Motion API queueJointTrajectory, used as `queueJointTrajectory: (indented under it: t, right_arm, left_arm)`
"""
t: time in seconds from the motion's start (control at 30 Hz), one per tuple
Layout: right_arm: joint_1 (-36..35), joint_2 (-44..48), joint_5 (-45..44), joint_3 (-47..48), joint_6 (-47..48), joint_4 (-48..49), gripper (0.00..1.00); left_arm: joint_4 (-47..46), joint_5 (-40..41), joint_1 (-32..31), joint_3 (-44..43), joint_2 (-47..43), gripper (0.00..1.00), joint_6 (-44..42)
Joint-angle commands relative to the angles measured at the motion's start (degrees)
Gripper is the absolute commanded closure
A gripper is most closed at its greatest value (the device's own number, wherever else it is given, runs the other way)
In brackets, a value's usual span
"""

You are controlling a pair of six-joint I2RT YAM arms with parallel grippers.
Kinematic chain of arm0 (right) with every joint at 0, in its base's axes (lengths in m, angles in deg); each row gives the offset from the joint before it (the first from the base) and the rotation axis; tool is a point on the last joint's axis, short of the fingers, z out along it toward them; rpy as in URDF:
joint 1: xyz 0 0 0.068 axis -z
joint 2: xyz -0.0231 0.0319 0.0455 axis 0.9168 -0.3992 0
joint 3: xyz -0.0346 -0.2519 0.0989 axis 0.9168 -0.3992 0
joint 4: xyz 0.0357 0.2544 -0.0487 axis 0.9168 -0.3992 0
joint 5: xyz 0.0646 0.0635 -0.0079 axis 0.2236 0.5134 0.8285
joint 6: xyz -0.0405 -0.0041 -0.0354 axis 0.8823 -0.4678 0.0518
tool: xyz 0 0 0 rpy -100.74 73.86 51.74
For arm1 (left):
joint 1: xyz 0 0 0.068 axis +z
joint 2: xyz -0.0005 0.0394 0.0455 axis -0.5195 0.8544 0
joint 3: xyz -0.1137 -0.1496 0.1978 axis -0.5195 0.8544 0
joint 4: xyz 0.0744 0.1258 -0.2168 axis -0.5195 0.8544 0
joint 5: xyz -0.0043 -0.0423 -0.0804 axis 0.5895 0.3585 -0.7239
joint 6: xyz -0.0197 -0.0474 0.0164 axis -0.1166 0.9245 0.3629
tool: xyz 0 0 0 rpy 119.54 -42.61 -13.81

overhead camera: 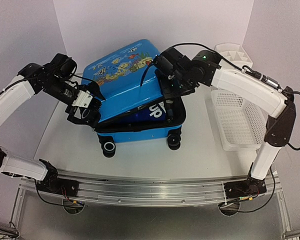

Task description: Open, take out, and arrange the luggage

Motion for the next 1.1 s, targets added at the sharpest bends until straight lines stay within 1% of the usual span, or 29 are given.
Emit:
queueJointTrajectory:
  t: [0.0,0.03,0.1,0.27,0.33,0.4,0.5,0.6,0.67,0.73,0.87,0.93,1.0,1.07]
  right_arm:
    - [-6.30,-3.69,1.00,12.57,4.51,8.42,1.00]
    - [-7.27,-5.41,0.75,15.56,5.02,8.40,1.00]
    - [-9.52,-8.68,0.05,22.27,6.79,8.44,1.00]
    - [-14.34,-17.76,-2.43,36.59,14.45,10.09,1.00]
    - [-15.37,-19.65,-2.61,37.25,16.88,14.00,1.00]
    - [-15.71,-20.35,-2.32,35.79,18.31,18.81,1.00]
    - [-15.83,-21.57,-3.83,33.88,21.00,26.19,1.00]
    - [-15.98,-22.18,-2.32,31.26,25.20,33.78,1.00]
    - [-16.39,-22.75,-0.08,29.82,28.37,39.27,1.00]
    - [-16.82,-24.09,1.87,30.21,30.00,42.23,1.00]
    - [-17.65,-25.49,2.44,30.85,33.77,46.26,1.00]
    - [-18.08,-25.45,3.90,29.75,35.26,48.55,1.00]
    - [-18.63,-25.52,5.44,28.86,36.65,50.80,1.00]
    - [-19.25,-25.84,7.05,28.78,38.71,52.20,1.00]
  left_arm:
    - [-6.17,0.71,0.44,-5.09,-3.27,0.00,9.80]
    - [-7.42,1.09,0.44,-5.68,-3.49,0.00,12.57]
    - [-13.29,2.97,0.44,-5.31,-4.45,0.00,18.36]
    - [-28.58,11.92,0.44,-3.98,-7.97,0.00,36.85]
    - [-31.30,14.74,0.44,-3.88,-9.66,0.00,42.17]
    - [-33.08,18.20,0.44,-2.93,-11.13,0.00,46.34]
    - [-35.65,25.21,0.44,0.16,-13.40,0.00,48.10]
    - [-38.53,31.50,0.45,3.54,-15.45,0.00,47.44]
    - [-38.56,33.77,0.45,4.12,-16.48,0.00,47.53]
    - [-37.02,34.75,0.47,3.93,-17.50,0.00,48.71]
    - [-32.75,33.72,0.44,4.01,-20.33,0.00,52.11]
    - [-29.10,30.29,0.44,4.06,-21.82,0.00,53.43]
    - [-26.35,26.11,0.44,5.52,-23.12,0.00,52.97]
    - [-26.56,24.87,0.44,8.14,-24.60,0.00,52.19]
